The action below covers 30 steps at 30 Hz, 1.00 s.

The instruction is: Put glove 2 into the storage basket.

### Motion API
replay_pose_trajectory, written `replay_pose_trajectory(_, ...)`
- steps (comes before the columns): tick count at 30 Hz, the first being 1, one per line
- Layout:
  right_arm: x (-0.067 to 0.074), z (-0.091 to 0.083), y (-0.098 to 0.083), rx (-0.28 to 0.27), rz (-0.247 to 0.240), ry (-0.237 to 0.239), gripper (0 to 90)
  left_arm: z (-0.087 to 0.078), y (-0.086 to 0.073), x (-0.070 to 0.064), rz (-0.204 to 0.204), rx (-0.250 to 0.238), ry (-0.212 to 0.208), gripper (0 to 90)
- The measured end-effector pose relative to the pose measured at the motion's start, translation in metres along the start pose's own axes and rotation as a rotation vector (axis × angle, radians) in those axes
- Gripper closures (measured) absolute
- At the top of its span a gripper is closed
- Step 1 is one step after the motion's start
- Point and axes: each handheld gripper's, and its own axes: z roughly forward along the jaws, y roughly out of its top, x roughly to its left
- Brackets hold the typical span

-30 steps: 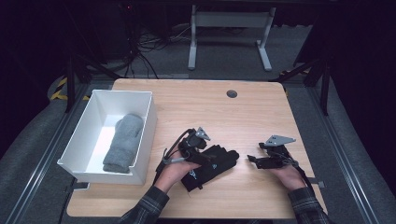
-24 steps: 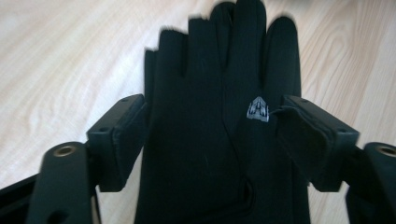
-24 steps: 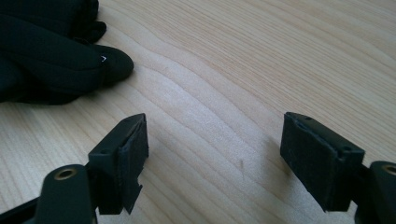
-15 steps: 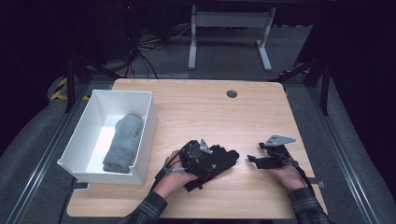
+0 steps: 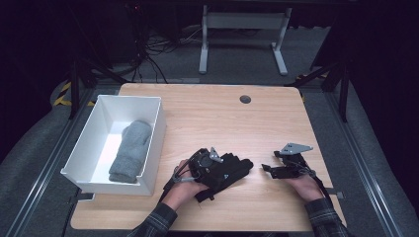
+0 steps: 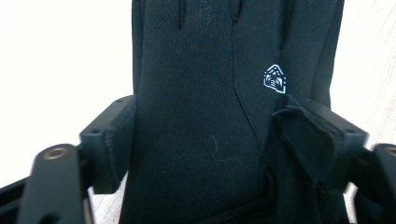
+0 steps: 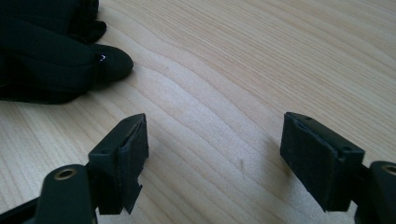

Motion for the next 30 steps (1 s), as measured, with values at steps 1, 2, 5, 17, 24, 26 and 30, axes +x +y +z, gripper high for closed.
replay_pose_trajectory(1,0.0,0.0,0.0,0.0,0.0,0.0,24.2,-0.001,0.0,0.0,0.002,-0.001,-0.004,35.3)
replay_pose_trajectory(2,0.0,0.0,0.0,0.0,0.0,0.0,24.2,-0.001,0.0,-0.001,0.009,-0.001,-0.007,35.3)
replay_pose_trajectory(5,0.0,0.0,0.0,0.0,0.0,0.0,24.2,-0.004,0.001,-0.003,0.021,0.01,-0.031,50.7)
replay_pose_trajectory(17,0.0,0.0,0.0,0.0,0.0,0.0,24.2,-0.012,0.006,0.0,-0.038,0.011,-0.081,70.5)
replay_pose_trajectory(24,0.0,0.0,0.0,0.0,0.001,0.0,24.2,-0.038,0.016,0.005,-0.09,-0.056,-0.078,70.9)
replay_pose_trajectory(26,0.0,0.0,0.0,0.0,0.001,0.0,24.2,-0.049,0.02,0.007,-0.104,-0.074,-0.076,70.9)
replay_pose_trajectory(30,0.0,0.0,0.0,-0.001,0.001,0.001,24.2,-0.076,0.03,0.01,-0.121,-0.111,-0.049,70.7)
